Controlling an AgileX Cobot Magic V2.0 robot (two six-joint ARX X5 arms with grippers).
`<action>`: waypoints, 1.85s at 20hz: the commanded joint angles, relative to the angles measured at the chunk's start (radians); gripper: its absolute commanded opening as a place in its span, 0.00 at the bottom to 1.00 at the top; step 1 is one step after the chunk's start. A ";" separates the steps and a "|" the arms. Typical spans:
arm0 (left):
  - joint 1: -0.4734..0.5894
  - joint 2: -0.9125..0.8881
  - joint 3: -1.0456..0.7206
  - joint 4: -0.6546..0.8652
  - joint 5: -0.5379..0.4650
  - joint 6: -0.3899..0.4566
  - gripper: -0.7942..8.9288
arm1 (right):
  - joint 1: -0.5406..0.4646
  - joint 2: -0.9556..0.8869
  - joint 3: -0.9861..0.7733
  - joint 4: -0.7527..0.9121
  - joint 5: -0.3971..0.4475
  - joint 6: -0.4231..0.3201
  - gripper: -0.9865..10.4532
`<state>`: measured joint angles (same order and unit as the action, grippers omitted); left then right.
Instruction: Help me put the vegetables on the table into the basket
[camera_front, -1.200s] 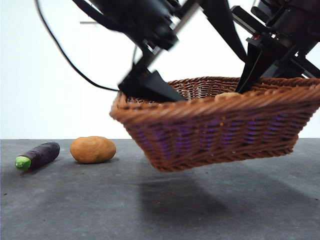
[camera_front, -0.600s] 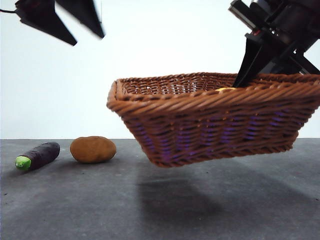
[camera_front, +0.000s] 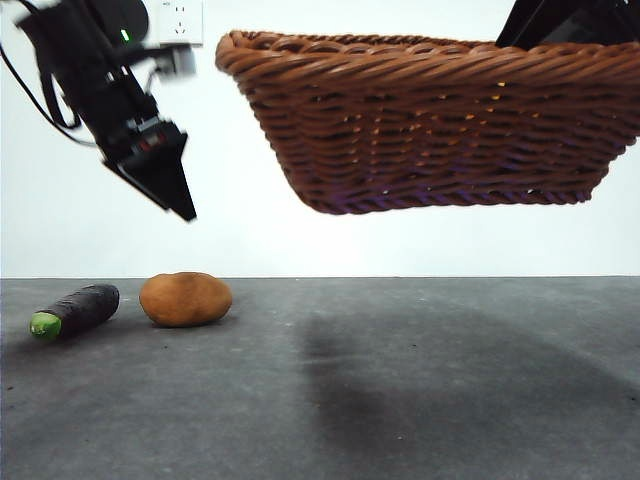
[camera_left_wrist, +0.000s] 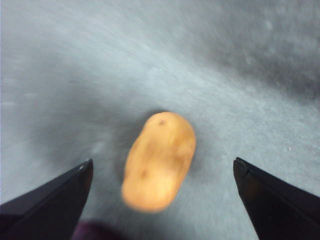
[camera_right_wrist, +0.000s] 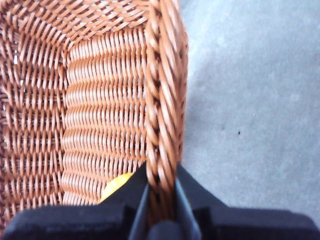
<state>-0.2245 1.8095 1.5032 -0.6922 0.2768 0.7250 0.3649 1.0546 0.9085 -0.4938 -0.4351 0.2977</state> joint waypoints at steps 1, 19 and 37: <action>0.006 0.075 0.043 -0.002 0.042 0.040 0.57 | 0.000 -0.012 -0.002 0.015 -0.011 -0.011 0.08; 0.017 0.274 0.058 0.048 0.037 -0.096 0.10 | 0.000 -0.011 -0.002 0.003 0.024 -0.031 0.08; -0.275 -0.591 -0.232 -0.208 0.190 -0.329 0.08 | 0.001 0.235 -0.003 0.056 0.056 0.043 0.08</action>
<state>-0.4995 1.2121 1.2774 -0.9073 0.4667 0.4187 0.3645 1.2877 0.9085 -0.4549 -0.3672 0.3222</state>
